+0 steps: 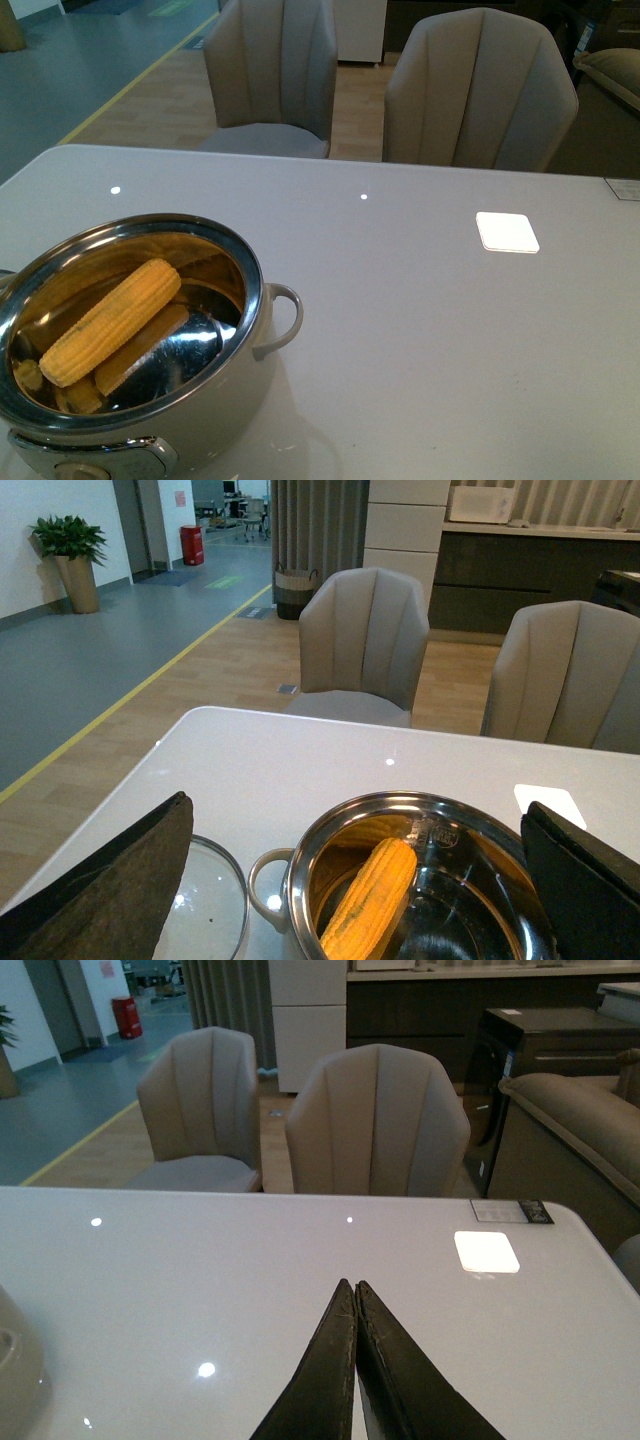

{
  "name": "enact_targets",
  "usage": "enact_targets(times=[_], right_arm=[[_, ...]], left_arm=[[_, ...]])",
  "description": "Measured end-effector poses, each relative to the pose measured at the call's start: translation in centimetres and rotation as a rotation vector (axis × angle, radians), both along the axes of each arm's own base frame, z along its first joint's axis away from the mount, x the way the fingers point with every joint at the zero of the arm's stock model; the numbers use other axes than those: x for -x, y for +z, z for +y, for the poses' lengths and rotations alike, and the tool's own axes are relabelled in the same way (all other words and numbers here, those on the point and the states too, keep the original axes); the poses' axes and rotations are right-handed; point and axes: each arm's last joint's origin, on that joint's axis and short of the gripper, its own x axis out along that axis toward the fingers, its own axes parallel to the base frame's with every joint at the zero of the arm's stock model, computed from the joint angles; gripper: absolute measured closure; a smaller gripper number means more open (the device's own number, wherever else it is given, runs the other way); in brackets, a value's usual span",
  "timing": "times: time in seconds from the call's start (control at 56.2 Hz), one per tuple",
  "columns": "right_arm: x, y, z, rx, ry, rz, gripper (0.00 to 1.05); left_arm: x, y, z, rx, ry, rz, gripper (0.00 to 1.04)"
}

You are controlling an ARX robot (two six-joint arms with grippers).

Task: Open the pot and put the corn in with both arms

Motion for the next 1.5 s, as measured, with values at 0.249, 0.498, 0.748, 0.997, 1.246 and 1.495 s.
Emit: enact_targets(times=[0.249,0.498,0.748,0.997,1.246,1.495], right_arm=[[0.01,0.0,0.0,0.001,0.0,0.0,1.0],[0.01,0.0,0.0,0.001,0.0,0.0,0.56],[0.01,0.0,0.0,0.001,0.0,0.0,0.16],[0.01,0.0,0.0,0.001,0.0,0.0,0.09],[0.01,0.0,0.0,0.001,0.0,0.0,0.09],[0.01,0.0,0.0,0.001,0.0,0.0,0.09]], left_arm=[[0.0,0.0,0.0,0.0,0.0,0.0,0.07],[0.0,0.0,0.0,0.0,0.0,0.0,0.07],[0.0,0.0,0.0,0.0,0.0,0.0,0.07],[0.0,0.0,0.0,0.0,0.0,0.0,0.07],[0.0,0.0,0.0,0.0,0.0,0.0,0.07],[0.0,0.0,0.0,0.0,0.0,0.0,0.07]])
